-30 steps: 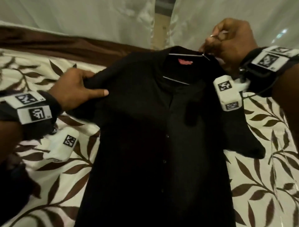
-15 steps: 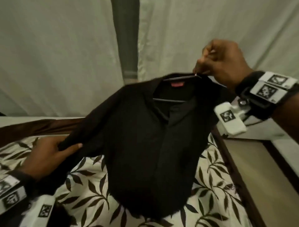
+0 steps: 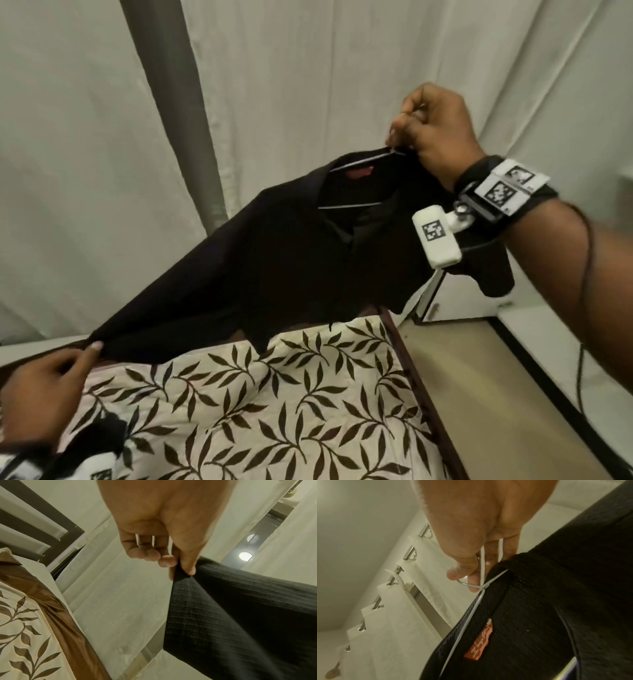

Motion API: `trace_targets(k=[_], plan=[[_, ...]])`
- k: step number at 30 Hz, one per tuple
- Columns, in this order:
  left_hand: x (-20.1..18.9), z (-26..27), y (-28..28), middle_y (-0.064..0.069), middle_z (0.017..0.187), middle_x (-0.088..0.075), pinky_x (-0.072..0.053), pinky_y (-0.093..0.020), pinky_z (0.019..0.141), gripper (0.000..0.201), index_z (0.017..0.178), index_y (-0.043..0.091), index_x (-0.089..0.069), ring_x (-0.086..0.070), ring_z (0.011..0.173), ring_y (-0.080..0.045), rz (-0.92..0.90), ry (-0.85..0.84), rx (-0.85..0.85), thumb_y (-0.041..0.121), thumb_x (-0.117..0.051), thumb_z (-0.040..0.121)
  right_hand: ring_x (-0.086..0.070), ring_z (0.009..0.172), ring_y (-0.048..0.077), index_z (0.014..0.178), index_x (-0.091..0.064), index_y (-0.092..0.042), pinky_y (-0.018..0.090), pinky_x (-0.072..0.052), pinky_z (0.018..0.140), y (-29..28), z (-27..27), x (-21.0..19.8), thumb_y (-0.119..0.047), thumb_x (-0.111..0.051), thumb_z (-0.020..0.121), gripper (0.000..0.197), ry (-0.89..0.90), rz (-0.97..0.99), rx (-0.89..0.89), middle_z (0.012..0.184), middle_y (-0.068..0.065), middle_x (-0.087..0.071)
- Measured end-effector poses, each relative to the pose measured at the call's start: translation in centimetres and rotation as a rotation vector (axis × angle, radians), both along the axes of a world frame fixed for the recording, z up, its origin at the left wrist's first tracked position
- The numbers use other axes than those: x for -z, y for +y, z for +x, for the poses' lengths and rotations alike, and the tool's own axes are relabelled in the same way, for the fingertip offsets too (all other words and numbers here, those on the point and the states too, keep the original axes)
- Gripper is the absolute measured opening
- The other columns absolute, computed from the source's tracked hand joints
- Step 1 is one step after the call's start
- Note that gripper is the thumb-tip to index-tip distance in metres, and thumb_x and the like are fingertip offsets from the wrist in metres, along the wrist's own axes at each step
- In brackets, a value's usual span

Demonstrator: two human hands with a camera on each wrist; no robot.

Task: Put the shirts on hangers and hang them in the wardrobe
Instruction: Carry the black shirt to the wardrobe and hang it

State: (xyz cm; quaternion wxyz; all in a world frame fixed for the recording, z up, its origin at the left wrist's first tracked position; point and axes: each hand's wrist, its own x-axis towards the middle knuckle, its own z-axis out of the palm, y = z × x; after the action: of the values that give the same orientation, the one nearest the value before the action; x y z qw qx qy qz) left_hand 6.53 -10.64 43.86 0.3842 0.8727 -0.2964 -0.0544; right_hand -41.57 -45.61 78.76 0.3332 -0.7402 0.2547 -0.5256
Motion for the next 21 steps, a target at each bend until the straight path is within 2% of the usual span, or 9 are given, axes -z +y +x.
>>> trace_targets(k=[2, 5, 6, 8, 11, 13, 15, 17, 21], plan=[[-5.1, -5.7, -1.4, -0.011, 0.098, -0.072, -0.055, -0.051, 0.085, 0.033, 0.106, 0.032, -0.066, -0.067, 0.088, -0.035, -0.043, 0.020, -0.065, 0.054, -0.063, 0.082, -0.065, 0.053, 0.016, 0.080, -0.051, -0.014, 0.027, -0.054, 0.057, 0.7, -0.4, -0.1, 0.006, -0.058, 0.083, 0.021, 0.006, 0.009, -0.025, 0.055, 0.000, -0.063], [-11.9, -13.9, -5.3, -0.013, 0.117, -0.066, -0.051, -0.056, 0.090, 0.038, 0.123, 0.024, -0.061, -0.062, 0.102, -0.034, -0.170, -0.111, 0.019, 0.035, -0.070, 0.087, -0.064, 0.055, 0.017, 0.079, -0.052, -0.013, 0.029, -0.054, 0.059, 2.2, -1.0, 0.4, -0.001, -0.061, 0.078, 0.015, 0.047, 0.015, -0.035, 0.061, 0.008, -0.061], [-14.6, -17.1, -6.5, -0.010, 0.119, -0.064, -0.050, -0.053, 0.090, 0.038, 0.125, 0.022, -0.060, -0.060, 0.105, -0.031, -0.240, -0.147, 0.114, 0.029, -0.071, 0.089, -0.064, 0.055, 0.017, 0.079, -0.052, -0.013, 0.030, -0.054, 0.061, 2.8, -1.2, 0.7, -0.001, -0.061, 0.078, 0.015, 0.059, 0.016, -0.032, 0.061, 0.009, -0.062], [-18.0, -21.6, -9.4, -0.006, 0.122, -0.062, -0.048, -0.048, 0.093, 0.045, 0.128, 0.021, -0.059, -0.056, 0.109, -0.025, -0.343, -0.252, 0.398, 0.038, -0.069, 0.088, -0.065, 0.057, 0.018, 0.080, -0.053, -0.011, 0.034, -0.055, 0.063, 4.1, -1.7, 1.2, 0.003, -0.062, 0.081, 0.017, 0.078, 0.008, -0.016, 0.063, 0.009, -0.062], [-20.6, -25.4, -13.0, -0.005, 0.129, -0.059, -0.043, -0.043, 0.099, 0.063, 0.137, 0.019, -0.053, -0.052, 0.116, -0.025, -0.281, -0.390, 0.679, 0.053, -0.063, 0.085, -0.067, 0.061, 0.018, 0.081, -0.053, -0.009, 0.036, -0.056, 0.067, 6.3, -2.7, 1.8, 0.008, -0.061, 0.084, 0.019, 0.117, 0.007, 0.022, 0.065, 0.009, -0.064], [-22.0, -27.3, -14.3, -0.002, 0.121, -0.065, -0.049, -0.044, 0.094, 0.056, 0.132, 0.023, -0.057, -0.058, 0.110, -0.024, -0.246, -0.377, 0.797, 0.056, -0.062, 0.087, -0.069, 0.065, 0.022, 0.082, -0.054, -0.009, 0.038, -0.056, 0.068, 7.9, -4.0, 2.0, 0.009, -0.060, 0.086, 0.019, 0.130, 0.021, 0.056, 0.067, 0.010, -0.064], [-23.1, -28.8, -14.7, 0.001, 0.097, -0.070, -0.053, -0.042, 0.078, 0.046, 0.112, 0.027, -0.068, -0.064, 0.092, -0.024, -0.238, -0.413, 0.898, 0.061, -0.053, 0.085, -0.069, 0.069, 0.026, 0.085, -0.053, -0.006, 0.037, -0.056, 0.069, 9.2, -6.1, 2.3, 0.010, -0.059, 0.088, 0.017, 0.142, 0.046, 0.083, 0.069, 0.013, -0.063], [-23.7, -29.9, -14.8, 0.006, 0.080, -0.064, -0.050, -0.039, 0.064, 0.048, 0.098, 0.027, -0.072, -0.062, 0.077, -0.022, -0.205, -0.485, 1.009, 0.065, -0.047, 0.081, -0.069, 0.068, 0.026, 0.086, -0.053, -0.004, 0.034, -0.056, 0.068, 10.4, -8.5, 3.0, 0.011, -0.058, 0.089, 0.016, 0.138, 0.072, 0.118, 0.069, 0.015, -0.063], [-25.2, -34.3, -14.8, 0.006, 0.086, -0.067, -0.043, -0.033, 0.060, 0.032, 0.101, 0.030, -0.065, -0.064, 0.083, -0.023, -0.094, -0.655, 1.178, 0.057, -0.057, 0.084, -0.067, 0.064, 0.025, 0.085, -0.053, -0.004, 0.030, -0.055, 0.063, 12.3, -12.0, 4.8, 0.012, -0.058, 0.090, 0.017, 0.111, 0.119, 0.205, 0.066, 0.012, -0.062]])
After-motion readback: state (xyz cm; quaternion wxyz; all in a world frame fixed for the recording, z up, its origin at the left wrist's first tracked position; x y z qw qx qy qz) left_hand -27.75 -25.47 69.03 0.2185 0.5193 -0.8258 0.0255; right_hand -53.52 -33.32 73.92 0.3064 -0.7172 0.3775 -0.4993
